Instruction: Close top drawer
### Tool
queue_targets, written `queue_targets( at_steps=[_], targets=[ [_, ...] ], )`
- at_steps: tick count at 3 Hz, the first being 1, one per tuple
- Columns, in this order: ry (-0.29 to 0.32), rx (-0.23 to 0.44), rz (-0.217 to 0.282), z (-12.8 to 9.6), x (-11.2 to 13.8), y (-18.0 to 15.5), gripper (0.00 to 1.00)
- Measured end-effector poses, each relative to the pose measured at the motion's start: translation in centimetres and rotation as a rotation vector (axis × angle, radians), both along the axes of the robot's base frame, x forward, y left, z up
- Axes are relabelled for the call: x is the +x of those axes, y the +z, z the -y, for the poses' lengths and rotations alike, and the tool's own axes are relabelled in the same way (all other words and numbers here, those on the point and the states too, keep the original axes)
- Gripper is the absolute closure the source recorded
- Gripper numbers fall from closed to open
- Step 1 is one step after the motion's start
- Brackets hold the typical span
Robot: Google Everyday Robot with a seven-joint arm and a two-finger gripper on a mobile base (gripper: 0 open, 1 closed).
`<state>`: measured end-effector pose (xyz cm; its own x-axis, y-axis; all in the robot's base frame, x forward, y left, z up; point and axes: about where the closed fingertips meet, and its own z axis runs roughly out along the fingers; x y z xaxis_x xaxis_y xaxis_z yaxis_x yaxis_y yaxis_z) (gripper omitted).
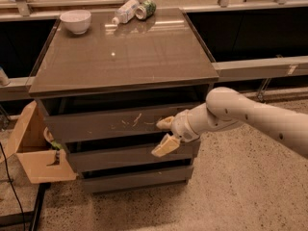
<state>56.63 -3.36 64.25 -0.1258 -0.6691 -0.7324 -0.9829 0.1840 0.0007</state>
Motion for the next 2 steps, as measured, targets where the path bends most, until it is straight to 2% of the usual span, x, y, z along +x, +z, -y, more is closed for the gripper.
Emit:
queue_targets(
  at_steps=[1, 2],
  targets=[
    [0.001, 0.0, -0.001, -0.06, -0.02, -0.03, 0.0],
    [0.001, 0.0, -0.001, -0.06, -0.02, -0.03, 0.0]
  ],
)
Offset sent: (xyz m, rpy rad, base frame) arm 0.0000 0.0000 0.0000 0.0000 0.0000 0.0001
